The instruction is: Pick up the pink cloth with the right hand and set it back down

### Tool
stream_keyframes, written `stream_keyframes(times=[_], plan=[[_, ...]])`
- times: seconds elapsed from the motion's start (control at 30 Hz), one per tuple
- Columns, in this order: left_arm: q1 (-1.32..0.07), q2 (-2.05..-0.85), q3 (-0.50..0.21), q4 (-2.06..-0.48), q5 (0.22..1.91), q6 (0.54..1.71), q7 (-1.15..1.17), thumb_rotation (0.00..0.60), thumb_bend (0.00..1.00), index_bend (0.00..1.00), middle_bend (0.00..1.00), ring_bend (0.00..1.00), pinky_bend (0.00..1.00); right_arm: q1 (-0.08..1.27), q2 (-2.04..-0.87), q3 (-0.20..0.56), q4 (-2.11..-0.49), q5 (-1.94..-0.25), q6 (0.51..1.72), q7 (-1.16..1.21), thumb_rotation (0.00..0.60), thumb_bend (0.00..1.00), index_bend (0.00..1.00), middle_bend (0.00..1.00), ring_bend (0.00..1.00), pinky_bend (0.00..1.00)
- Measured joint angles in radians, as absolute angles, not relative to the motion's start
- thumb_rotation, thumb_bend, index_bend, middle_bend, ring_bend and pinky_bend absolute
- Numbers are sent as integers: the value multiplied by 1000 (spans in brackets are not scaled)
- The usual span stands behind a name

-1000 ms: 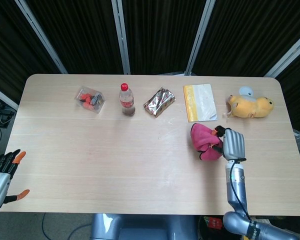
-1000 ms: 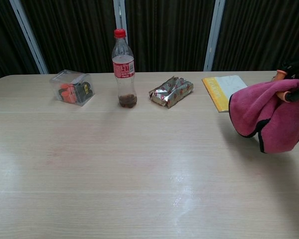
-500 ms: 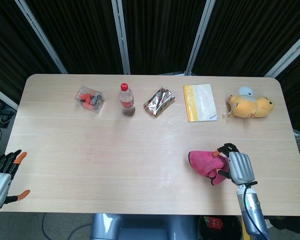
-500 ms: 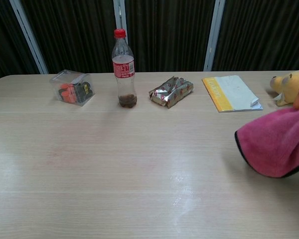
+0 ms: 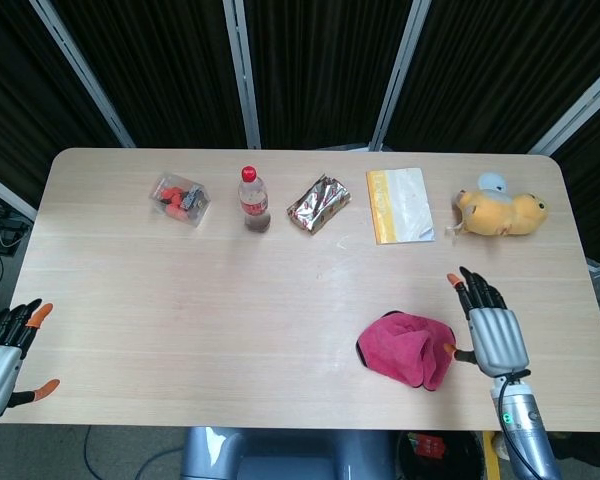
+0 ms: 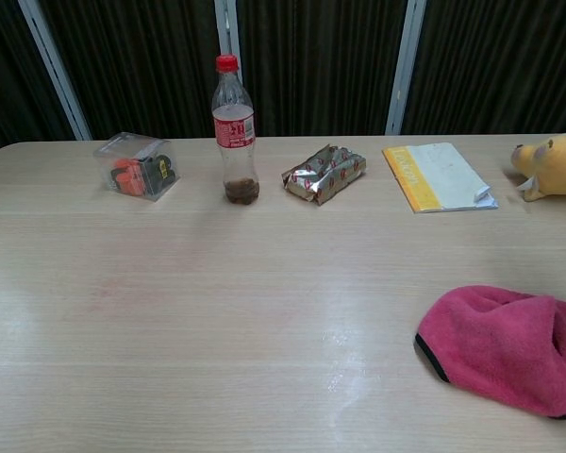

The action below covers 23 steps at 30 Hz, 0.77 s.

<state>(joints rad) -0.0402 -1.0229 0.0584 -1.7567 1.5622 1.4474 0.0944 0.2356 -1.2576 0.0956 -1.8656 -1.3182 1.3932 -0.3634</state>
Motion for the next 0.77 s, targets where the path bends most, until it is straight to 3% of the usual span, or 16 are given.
stream_keyframes(times=[0.3,0.53,0.77], plan=[[-38,-1029,57,-1747,1580,1463,87,600,0,0,0,0,0,130,-1178,55,-1858,-1429,1543,-246,600,29,63,0,0,120],[-40,-1033,54,-1728,1587,1469,97,600,0,0,0,0,0,50,-1103,-16,-1746,-1591,1649,-125,600,16,19,0,0,77],[-40,-1038,54,-1726,1592,1472,120,600,0,0,0,0,0,16,-1089,-25,-1727,-1596,1659,-53,600,16,19,0,0,78]])
